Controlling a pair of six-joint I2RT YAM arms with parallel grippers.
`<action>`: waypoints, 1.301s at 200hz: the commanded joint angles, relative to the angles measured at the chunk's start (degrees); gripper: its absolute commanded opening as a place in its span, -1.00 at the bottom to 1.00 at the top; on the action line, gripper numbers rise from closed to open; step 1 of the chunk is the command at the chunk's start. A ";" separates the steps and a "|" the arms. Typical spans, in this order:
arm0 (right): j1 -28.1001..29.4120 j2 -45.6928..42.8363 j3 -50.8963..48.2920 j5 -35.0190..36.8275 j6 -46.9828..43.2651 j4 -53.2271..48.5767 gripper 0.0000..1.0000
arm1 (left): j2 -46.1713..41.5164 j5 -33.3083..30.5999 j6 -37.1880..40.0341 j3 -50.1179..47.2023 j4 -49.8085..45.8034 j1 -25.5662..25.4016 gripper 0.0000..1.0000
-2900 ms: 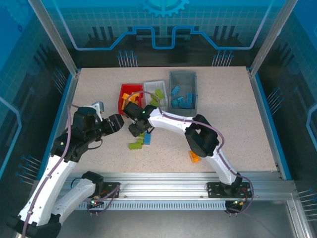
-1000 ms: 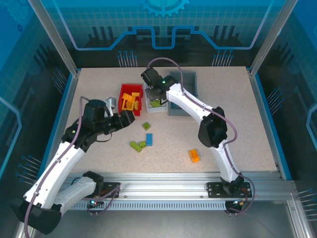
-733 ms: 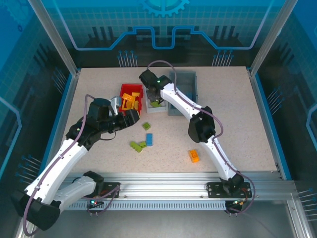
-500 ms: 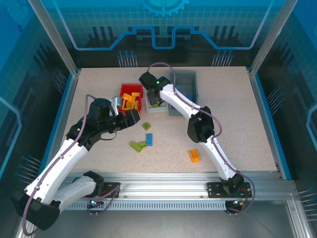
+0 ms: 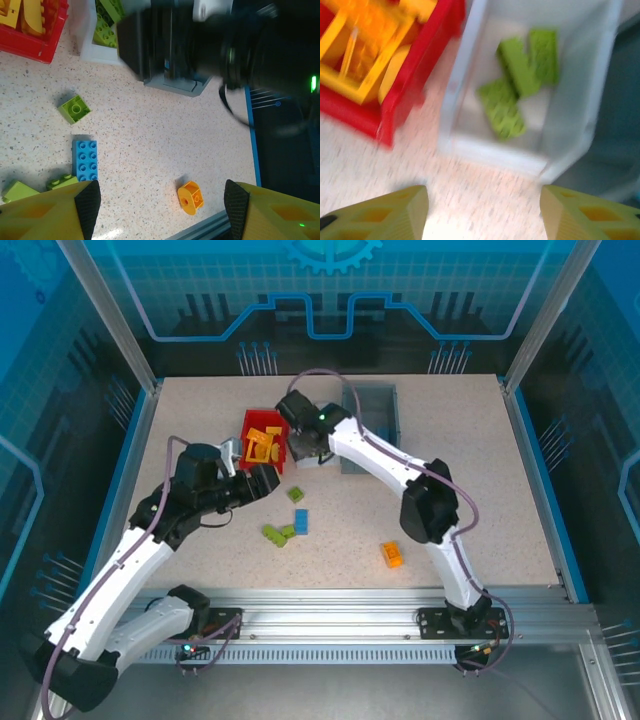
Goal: Sort the legos into containers by color
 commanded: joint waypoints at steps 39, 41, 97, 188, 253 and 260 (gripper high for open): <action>5.66 -3.88 -14.10 -12.95 -1.89 9.01 0.52 | -4.18 -3.73 0.00 -1.35 -4.21 -0.38 0.41; 5.53 -3.35 -13.78 -13.21 -1.85 8.76 0.52 | -4.18 -3.72 -0.03 -1.28 -4.30 -0.44 0.41; 3.52 4.39 -9.75 -13.59 -3.38 7.84 0.52 | -4.54 -3.51 0.08 -0.49 -4.66 -0.35 0.42; 2.26 9.32 -6.30 -15.12 -2.60 7.34 -0.05 | -4.32 -3.51 -0.02 0.12 -4.89 -0.37 0.41; 2.44 0.02 -11.30 -10.87 -3.13 9.86 -0.33 | -3.65 -3.16 0.02 0.38 -4.26 -0.39 0.40; 2.27 -0.60 -11.05 -10.76 -3.21 9.48 -0.35 | -3.39 -3.07 0.02 0.38 -4.05 -0.44 0.40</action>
